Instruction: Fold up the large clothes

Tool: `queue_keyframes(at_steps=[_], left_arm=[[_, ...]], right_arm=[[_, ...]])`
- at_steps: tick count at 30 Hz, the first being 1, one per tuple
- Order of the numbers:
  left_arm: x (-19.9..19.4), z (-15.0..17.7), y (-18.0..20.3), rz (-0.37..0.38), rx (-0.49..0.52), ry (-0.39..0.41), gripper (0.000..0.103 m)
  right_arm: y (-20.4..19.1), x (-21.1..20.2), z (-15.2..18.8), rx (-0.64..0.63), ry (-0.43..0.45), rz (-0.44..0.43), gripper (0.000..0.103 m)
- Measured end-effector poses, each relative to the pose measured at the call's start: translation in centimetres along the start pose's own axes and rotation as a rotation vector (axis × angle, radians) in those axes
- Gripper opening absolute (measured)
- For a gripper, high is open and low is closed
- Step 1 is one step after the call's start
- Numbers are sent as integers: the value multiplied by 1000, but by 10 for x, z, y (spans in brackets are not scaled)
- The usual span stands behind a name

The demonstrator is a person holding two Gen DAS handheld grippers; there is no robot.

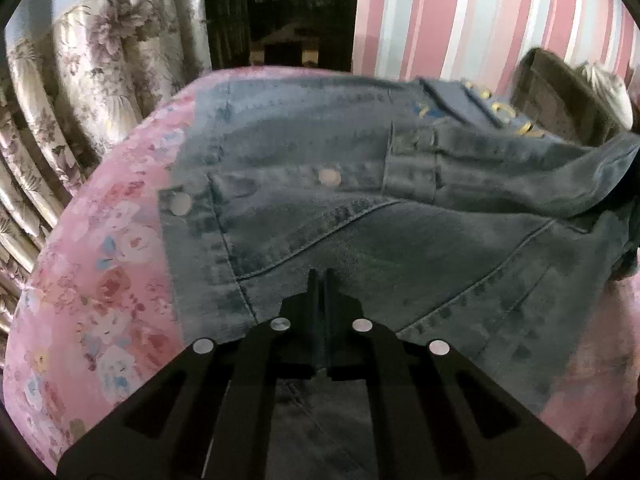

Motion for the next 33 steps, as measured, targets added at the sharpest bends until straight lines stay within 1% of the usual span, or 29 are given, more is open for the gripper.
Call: queue_keyframes(at_steps=[2, 3, 6, 8, 11, 13, 15, 18, 19, 21, 23, 25, 27, 28, 29, 30, 31, 32, 33], left_arm=[[-19, -3, 3, -1, 19, 35, 0], [-31, -6, 4, 12, 18, 54, 0], [-65, -12, 15, 60, 31, 96, 0], [-87, -12, 26, 112, 35, 116, 0], [-129, -14, 49, 170, 72, 178, 0], [-160, -16, 66, 223, 88, 218, 0], [-190, -18, 85, 277, 104, 263, 0], [-227, -20, 113, 337, 131, 319, 0], [-245, -22, 124, 351, 144, 360, 0], [-278, -32, 145, 342, 170, 449, 0], [-295, -41, 164, 311, 197, 496, 0], [-285, -47, 178, 299, 209, 475, 0], [-271, -45, 189, 287, 215, 438, 0], [-265, -45, 192, 277, 220, 424, 0], [-255, -46, 190, 263, 230, 407, 0], [-244, -47, 187, 245, 223, 393, 0], [-236, -48, 183, 235, 216, 385, 0], [-228, -48, 177, 215, 215, 377, 0], [-217, -48, 168, 189, 219, 362, 3]], right_arm=[[0, -16, -8, 2, 39, -9, 12], [-1, -25, -11, 2, 58, -20, 12], [-5, -54, -25, -16, 123, -27, 12], [-5, -76, -37, -14, 167, -33, 10], [3, -108, -51, -12, 231, -18, 10], [14, -129, -59, 2, 270, -14, 10], [24, -145, -65, 13, 294, -15, 10], [40, -173, -76, 30, 345, -3, 10], [43, -180, -78, 39, 353, -8, 10], [47, -194, -81, 51, 365, -22, 10], [48, -203, -79, 43, 372, -24, 10], [53, -210, -76, 28, 381, -5, 10], [69, -208, -80, 59, 374, 2, 10], [81, -199, -84, 52, 349, 39, 14], [94, -190, -86, 28, 315, 108, 33], [107, -186, -87, 44, 295, 156, 47], [120, -190, -85, 92, 302, 165, 50], [127, -198, -83, 126, 327, 153, 66], [131, -208, -79, 150, 357, 153, 87]])
Point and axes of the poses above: each gripper's, at about its wrist camera, not at the fingertips, and x roughly the way its jaws point, y to its right, z to its underside, the point moved 9 cm from there along x, roughly the way its jaws point, and after that the axes turned 2 degrees about -y, right-handed, at the moved point
